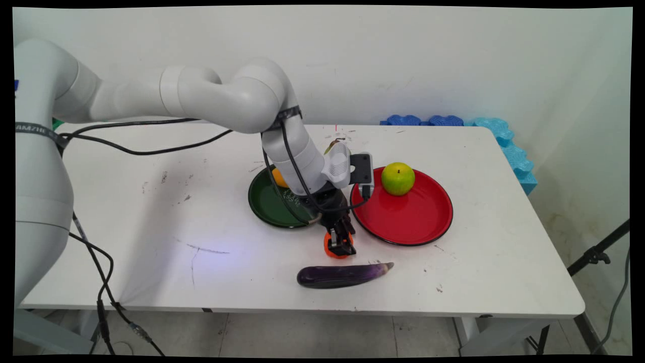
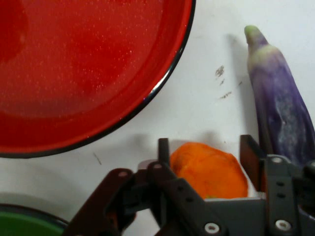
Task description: Place the picked object on the table
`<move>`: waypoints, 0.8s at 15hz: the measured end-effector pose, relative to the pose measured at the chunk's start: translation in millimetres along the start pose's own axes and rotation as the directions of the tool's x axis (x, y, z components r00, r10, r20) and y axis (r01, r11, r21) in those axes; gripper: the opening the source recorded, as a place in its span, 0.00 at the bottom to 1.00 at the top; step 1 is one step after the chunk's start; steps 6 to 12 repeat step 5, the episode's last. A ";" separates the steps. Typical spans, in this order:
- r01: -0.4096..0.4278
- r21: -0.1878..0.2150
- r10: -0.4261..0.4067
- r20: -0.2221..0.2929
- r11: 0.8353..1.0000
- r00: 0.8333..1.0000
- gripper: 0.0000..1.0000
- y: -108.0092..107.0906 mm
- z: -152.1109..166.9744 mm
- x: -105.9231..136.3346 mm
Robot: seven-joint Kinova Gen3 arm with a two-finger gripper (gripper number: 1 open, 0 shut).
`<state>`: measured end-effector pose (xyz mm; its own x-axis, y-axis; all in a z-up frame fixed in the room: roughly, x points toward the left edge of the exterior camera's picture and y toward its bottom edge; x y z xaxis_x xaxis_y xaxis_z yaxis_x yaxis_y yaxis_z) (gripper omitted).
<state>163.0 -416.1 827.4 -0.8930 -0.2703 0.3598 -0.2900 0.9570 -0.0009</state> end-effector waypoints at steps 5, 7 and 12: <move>0.014 0.016 -0.014 -0.031 1.000 0.999 1.00 -1.8 1.9 6.6; 0.014 0.016 -0.014 -0.031 1.000 0.999 1.00 -1.8 1.9 6.6; 0.014 0.016 -0.014 -0.031 1.000 0.999 1.00 -1.8 1.9 6.6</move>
